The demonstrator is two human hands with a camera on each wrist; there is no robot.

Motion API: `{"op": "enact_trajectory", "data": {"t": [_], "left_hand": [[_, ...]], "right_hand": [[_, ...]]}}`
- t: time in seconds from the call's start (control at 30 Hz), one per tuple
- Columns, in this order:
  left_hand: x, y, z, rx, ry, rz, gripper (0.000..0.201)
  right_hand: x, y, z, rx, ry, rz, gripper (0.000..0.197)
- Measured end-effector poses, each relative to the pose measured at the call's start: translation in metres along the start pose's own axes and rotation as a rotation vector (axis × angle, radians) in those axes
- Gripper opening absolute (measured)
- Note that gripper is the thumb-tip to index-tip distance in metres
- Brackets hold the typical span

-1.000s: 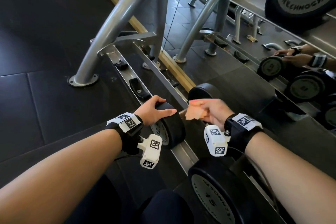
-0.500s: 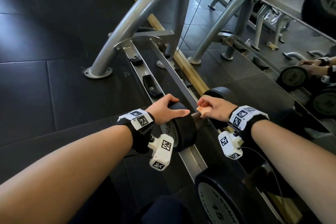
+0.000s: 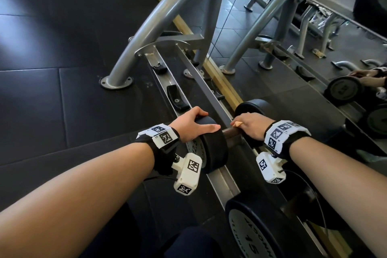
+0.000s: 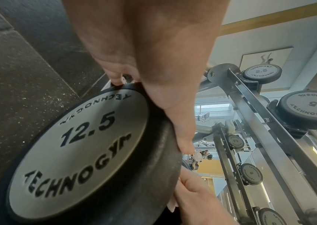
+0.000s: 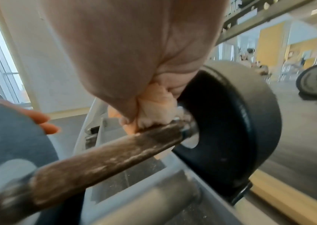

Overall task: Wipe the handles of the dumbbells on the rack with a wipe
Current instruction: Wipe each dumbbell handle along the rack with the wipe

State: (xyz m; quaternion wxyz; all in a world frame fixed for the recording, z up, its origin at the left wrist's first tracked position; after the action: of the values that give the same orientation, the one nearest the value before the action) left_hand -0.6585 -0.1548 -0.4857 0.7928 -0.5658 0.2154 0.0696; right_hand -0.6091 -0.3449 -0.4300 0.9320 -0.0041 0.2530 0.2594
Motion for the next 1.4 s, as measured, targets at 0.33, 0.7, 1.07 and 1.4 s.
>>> {"op": "enact_trajectory", "data": {"t": [0.33, 0.7, 1.07, 1.4], "left_hand": [[0.002, 0.0, 0.001, 0.012, 0.011, 0.005, 0.069], [0.004, 0.002, 0.0, -0.004, 0.015, 0.013, 0.073], [0.003, -0.001, -0.001, -0.003, -0.008, 0.016, 0.073], [-0.002, -0.002, -0.002, -0.02, 0.005, 0.011, 0.07]], "right_hand": [[-0.016, 0.021, 0.013, 0.007, 0.014, 0.038, 0.037], [-0.023, 0.03, 0.016, -0.04, 0.036, 0.0, 0.04], [-0.03, 0.028, 0.011, 0.101, -0.007, 0.052, 0.035], [-0.046, -0.014, 0.014, 0.329, -0.447, -0.24, 0.017]]}}
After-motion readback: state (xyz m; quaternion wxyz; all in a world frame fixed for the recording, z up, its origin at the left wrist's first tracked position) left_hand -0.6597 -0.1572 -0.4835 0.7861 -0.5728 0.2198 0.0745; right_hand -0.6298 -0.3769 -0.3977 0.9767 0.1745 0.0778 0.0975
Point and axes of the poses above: each hand's wrist, its own x-axis towards the middle knuckle, its own z-axis out of the back of the hand, y = z × x, the point moved 6 cm from there along x, towards the middle knuckle, and after that the axes turned 11 degrees about z, right-handed, at the moved point
